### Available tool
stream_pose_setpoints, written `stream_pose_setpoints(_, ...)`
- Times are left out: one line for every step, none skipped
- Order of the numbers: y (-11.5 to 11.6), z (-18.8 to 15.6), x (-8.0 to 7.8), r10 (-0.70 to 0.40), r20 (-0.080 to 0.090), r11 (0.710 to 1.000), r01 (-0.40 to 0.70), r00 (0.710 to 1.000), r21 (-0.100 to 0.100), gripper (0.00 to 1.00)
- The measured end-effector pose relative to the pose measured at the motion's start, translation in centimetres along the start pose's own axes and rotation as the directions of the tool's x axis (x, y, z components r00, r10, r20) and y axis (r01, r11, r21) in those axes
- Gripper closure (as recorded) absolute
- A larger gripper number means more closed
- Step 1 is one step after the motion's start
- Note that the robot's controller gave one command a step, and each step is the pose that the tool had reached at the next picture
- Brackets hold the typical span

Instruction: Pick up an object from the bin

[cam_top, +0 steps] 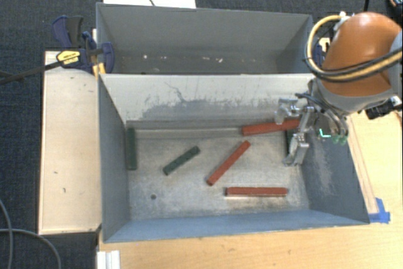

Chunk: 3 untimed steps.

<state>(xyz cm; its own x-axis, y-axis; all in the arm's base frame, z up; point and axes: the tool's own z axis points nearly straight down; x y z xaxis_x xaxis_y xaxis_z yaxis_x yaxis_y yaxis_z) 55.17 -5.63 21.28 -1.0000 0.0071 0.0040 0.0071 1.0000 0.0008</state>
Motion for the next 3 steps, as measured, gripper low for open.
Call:
stream_pose_setpoints(5.2,13.1,0.6,-0.204,0.0,0.979,0.204,0.979,-0.001,0.0)
stream_pose_setpoints(12.4,14.3,2.7,-0.172,0.004,0.985,0.172,0.985,-0.002,0.0)
stream_pose_setpoints(11.9,14.2,2.6,-0.167,0.006,0.986,0.167,0.986,0.001,1.0)
